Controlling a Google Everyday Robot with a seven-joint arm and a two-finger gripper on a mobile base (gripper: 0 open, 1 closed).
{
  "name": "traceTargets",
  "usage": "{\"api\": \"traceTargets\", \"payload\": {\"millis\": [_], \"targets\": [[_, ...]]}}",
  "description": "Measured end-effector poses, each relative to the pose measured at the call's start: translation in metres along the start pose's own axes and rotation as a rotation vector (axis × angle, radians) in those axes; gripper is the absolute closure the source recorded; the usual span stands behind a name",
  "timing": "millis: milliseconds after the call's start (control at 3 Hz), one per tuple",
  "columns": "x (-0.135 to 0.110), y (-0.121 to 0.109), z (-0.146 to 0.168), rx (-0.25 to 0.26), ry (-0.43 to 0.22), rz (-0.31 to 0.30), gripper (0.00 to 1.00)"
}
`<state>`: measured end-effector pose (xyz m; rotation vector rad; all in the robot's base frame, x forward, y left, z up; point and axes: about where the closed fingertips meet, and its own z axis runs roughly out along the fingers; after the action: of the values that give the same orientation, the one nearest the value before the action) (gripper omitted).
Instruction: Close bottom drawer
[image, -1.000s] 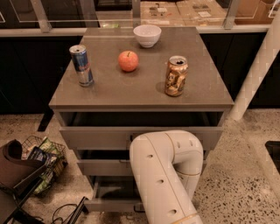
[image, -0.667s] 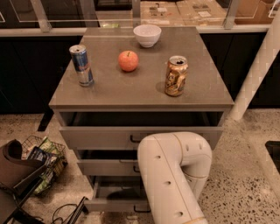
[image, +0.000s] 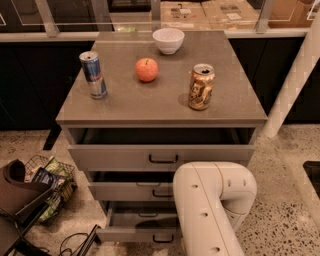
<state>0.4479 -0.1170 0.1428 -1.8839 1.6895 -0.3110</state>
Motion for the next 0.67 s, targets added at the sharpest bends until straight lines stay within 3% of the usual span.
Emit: {"api": "traceTargets", "payload": {"millis": [333,667], "targets": [[-0.0031,-0.0111,0.0218,0.041,-0.037,-0.031,1.00],[-0.0031,-0.0111,0.0218,0.041,-0.037,-0.031,1.00]]}}
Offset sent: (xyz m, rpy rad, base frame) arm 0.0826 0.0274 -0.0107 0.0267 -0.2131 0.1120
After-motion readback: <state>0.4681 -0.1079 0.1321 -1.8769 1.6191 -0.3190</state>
